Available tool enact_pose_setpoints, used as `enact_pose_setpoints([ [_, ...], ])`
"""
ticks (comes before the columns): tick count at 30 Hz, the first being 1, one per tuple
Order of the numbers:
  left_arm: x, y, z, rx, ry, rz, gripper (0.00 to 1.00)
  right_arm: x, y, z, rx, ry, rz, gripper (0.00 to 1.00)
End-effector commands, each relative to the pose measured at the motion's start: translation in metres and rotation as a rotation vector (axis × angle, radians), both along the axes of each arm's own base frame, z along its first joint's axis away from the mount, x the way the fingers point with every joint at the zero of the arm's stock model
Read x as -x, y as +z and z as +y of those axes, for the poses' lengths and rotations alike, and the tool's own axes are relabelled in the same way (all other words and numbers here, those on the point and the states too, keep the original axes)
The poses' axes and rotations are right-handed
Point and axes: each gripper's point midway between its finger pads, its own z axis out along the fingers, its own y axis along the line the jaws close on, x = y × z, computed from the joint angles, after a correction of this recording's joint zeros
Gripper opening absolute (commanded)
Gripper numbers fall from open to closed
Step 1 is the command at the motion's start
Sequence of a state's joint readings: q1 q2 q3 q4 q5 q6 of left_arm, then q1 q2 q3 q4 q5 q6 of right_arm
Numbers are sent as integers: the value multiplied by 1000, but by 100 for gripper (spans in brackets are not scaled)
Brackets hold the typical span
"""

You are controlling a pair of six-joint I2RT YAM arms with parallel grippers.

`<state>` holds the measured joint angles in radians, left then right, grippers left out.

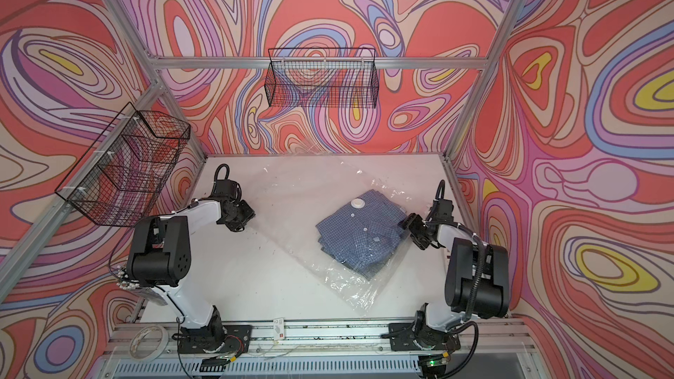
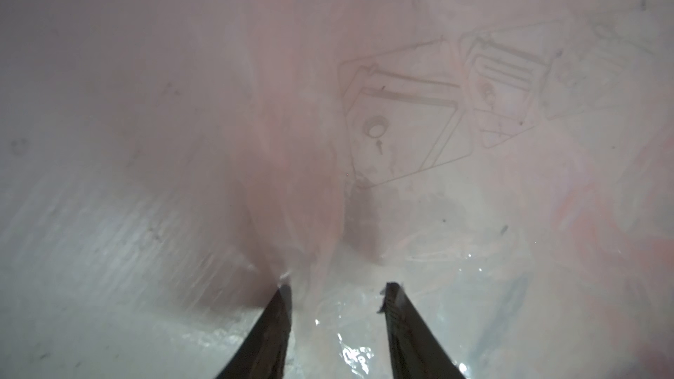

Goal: Take the shirt out of the vacuum bag
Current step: Move the vacuum bag to the center of the board.

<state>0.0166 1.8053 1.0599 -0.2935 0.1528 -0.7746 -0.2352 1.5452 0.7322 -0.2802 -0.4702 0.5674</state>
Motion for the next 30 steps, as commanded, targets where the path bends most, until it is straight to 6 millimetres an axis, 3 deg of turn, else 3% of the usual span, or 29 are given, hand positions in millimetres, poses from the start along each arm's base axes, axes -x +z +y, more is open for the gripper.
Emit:
enact_pose_setpoints([
  [1,-12,-2,1,29,27,-11,28,-4,-1,16,-28,-6,-9,71],
  [3,-30,10,2,33,21,-67,14,-8,-3,26,-11,-4,-4,66],
  [5,-42,22,7,21,16,-97,10,-13,-2,37,15,-20,-23,63],
  [13,-66,71,41,-54,26,-188,18,-40,-9,102,-16,-69,-68,58],
  [18,-65,85,45,-80,-25,-191,51,-70,-7,141,-67,-108,-115,57],
  [19,-64,89,45,-83,-36,-195,55,-74,-16,150,-69,-114,-108,57],
  [25,-54,128,34,-78,-114,-262,61,-105,-12,195,-89,-177,-159,57],
  [30,-39,154,20,-96,-195,-295,62,-130,-11,213,-142,-247,-208,57],
])
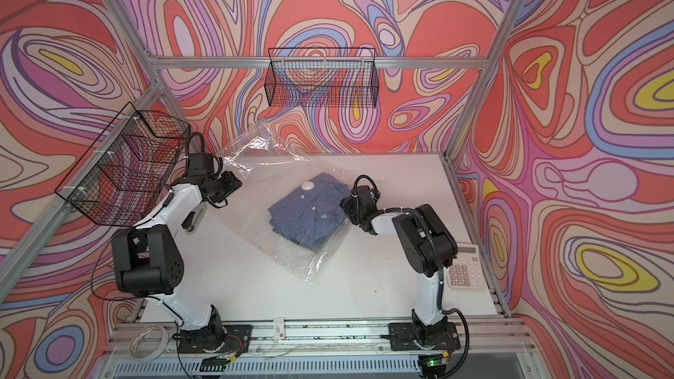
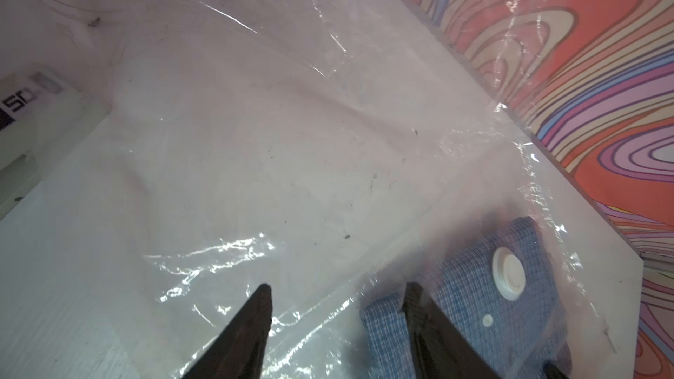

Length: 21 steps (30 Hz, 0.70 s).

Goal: Take the shirt out of the vacuum bag
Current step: Move the vacuum bag to the center of the board.

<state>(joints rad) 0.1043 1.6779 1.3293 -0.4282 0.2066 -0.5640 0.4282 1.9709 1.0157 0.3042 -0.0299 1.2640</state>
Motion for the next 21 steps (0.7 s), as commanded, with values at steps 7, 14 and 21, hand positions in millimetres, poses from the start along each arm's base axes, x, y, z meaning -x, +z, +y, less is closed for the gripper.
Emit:
enact_pose_setpoints([
  [7,28,29,-63,-113,-248,-2,64,-60,-1,30,-47,-56,-46,57],
  [14,47,19,-138,-159,-458,30,68,-79,3,48,-44,10,-54,64],
  [21,64,5,-216,-227,-648,46,71,-57,21,-2,143,158,11,79],
])
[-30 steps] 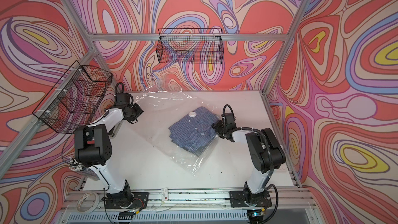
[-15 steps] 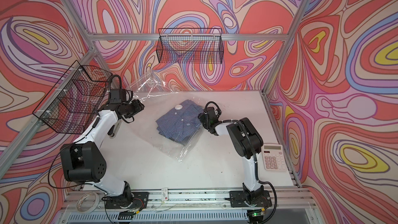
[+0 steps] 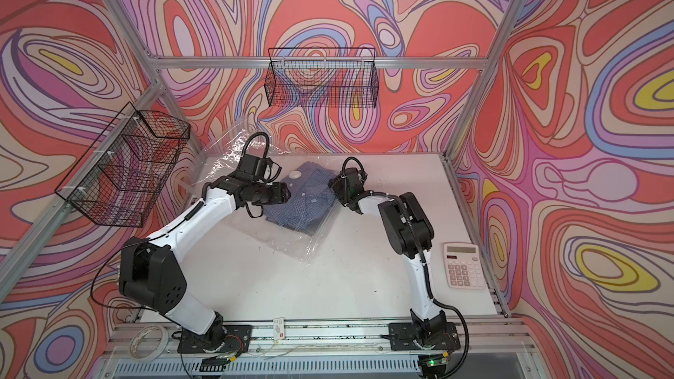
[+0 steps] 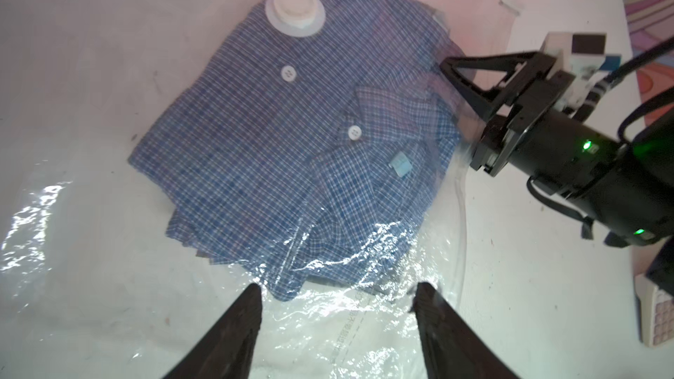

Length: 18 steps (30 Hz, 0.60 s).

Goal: Take the shirt out of the vacuum bag
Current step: Move the vacuum bag to the center of the board, then open the vacuum bag at the center of the board.

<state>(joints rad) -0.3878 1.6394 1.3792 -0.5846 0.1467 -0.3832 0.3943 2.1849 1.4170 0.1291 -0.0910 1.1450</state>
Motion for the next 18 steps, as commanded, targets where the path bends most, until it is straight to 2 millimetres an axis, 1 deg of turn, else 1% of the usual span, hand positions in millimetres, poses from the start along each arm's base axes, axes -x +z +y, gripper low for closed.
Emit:
enact_pose_setpoints([
  [1,5,-7,-30,-78,-93,4,71,23,13,-39,131,81,49,80],
  [4,9,-16,-63,-141,-184,1,72,40,32,-72,207,116,37,81],
  [7,15,-29,-87,-220,-260,6,73,55,49,-102,267,153,31,81],
  [9,16,-38,-96,-286,-294,2,74,65,61,-114,290,184,10,81],
  [10,17,-41,-99,-324,-315,-5,74,69,61,-121,300,193,12,81],
  [11,19,-46,-103,-356,-338,-5,74,73,74,-126,301,197,-14,81],
  [13,20,-53,-111,-435,-386,-22,74,81,78,-137,299,201,-17,81],
  [16,21,-64,-120,-551,-446,-41,75,88,77,-154,295,184,-10,80],
  [18,19,-71,-124,-599,-464,-42,75,91,75,-160,279,181,-8,80],
])
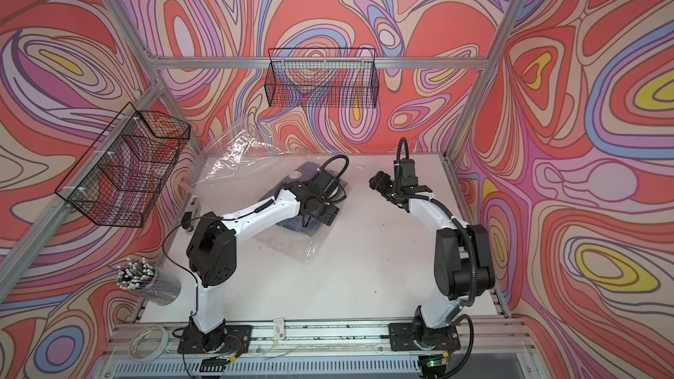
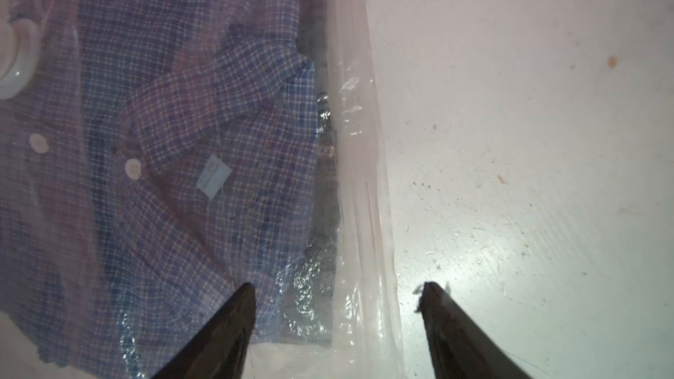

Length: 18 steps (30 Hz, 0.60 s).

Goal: Take the shirt out of the vacuum bag
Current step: Open the vacuum bag at the center of the board.

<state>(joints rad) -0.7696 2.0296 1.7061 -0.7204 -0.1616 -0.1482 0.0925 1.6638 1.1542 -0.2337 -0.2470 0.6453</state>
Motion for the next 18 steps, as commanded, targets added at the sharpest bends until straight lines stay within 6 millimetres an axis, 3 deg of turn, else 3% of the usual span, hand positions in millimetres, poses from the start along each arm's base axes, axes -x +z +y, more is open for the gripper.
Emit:
enact_pose_setpoints([
  [1,-1,-8,9,-166,-50,-23,75,15,-17,-7,1,41,50,80],
  [7,-3,-24,5,-253,-87,-27,76,14,-31,0,-46,61,71,81],
  [12,-16,-25,25,-383,-54,-93,72,12,-40,5,-85,69,71,79],
  [16,-21,-24,29,-397,-31,-107,60,13,-46,14,-124,104,75,74],
  [18,-23,-20,32,-402,-10,-117,48,16,-49,17,-141,124,74,70],
])
